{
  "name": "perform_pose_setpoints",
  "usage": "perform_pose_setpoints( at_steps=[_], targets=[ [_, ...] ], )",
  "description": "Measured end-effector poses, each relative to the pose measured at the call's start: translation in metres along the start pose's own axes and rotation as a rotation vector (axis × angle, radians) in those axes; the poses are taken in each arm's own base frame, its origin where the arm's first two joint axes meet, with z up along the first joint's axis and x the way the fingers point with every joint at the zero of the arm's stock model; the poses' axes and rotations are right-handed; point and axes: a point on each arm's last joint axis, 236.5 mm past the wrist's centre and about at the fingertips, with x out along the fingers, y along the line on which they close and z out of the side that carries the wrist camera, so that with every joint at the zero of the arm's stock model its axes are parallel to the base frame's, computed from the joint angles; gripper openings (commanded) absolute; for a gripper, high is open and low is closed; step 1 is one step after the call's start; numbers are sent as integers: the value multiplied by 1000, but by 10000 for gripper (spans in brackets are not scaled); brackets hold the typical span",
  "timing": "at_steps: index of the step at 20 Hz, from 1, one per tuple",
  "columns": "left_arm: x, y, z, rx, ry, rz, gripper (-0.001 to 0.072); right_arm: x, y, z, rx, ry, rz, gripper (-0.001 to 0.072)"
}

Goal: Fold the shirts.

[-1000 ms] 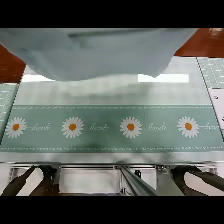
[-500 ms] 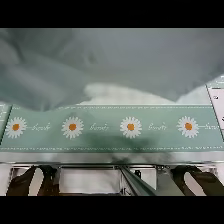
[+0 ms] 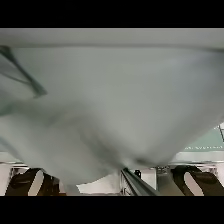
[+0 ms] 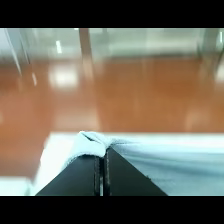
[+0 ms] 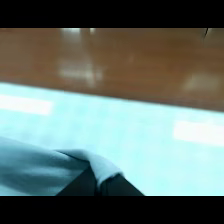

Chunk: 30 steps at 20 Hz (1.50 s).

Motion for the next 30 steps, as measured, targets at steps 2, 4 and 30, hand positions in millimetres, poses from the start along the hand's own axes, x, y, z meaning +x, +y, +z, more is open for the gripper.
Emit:
perform_pose_setpoints(
  at_steps=[2, 4, 30],
  targets=[
    [47, -4, -45, -40, 127, -35, 21, 40, -8, -27, 47, 110, 24, 23],
    [99, -13, -91, -91, 245, -84, 21, 92, -23, -54, 94, 207, 32, 23],
    [321, -80, -366, -296, 1072, -220, 122, 446, -119, -259, 347, 840, 133, 70]
  ],
)
